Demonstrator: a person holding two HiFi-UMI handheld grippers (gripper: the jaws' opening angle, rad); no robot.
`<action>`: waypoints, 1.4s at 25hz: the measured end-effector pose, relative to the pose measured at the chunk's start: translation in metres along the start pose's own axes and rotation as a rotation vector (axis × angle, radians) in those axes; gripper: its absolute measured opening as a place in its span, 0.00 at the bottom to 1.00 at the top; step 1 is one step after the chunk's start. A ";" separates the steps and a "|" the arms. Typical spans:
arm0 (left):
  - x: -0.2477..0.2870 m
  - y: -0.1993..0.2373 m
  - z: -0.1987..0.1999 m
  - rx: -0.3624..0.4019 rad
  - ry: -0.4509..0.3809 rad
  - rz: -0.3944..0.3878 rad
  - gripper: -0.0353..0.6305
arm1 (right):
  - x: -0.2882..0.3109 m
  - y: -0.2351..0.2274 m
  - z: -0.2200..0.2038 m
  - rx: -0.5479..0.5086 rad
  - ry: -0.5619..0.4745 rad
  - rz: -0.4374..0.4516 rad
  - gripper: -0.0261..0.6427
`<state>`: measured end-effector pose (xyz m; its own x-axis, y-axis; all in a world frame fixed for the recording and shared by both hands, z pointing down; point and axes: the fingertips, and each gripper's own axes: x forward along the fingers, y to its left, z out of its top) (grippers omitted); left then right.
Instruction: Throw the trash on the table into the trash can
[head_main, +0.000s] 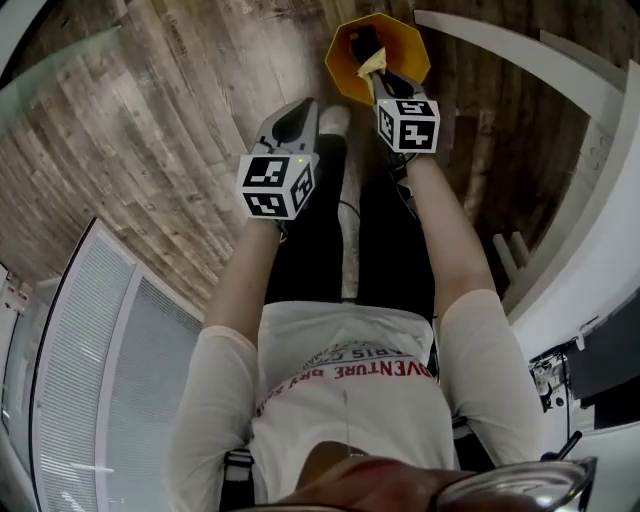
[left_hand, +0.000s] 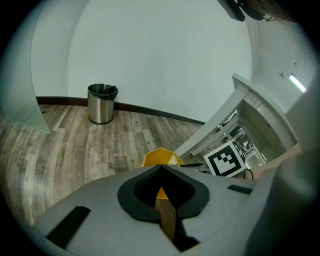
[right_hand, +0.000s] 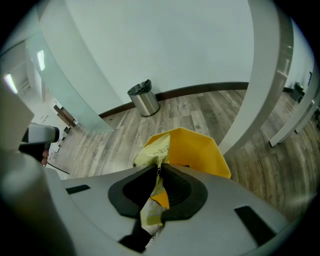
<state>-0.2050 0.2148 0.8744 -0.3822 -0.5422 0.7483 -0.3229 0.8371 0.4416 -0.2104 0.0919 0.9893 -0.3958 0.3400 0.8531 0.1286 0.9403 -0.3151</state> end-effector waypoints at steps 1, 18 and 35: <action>0.006 0.007 -0.008 -0.008 0.004 0.008 0.09 | 0.011 -0.002 -0.005 -0.016 0.002 -0.003 0.10; -0.005 0.022 -0.016 -0.073 -0.044 0.055 0.09 | 0.005 0.000 0.008 -0.078 -0.041 -0.085 0.26; -0.169 -0.201 0.193 0.177 -0.269 -0.158 0.09 | -0.345 0.055 0.191 -0.009 -0.498 -0.113 0.08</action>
<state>-0.2427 0.1240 0.5633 -0.5226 -0.6833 0.5099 -0.5323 0.7287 0.4309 -0.2404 0.0237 0.5978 -0.7930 0.1899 0.5788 0.0670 0.9716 -0.2270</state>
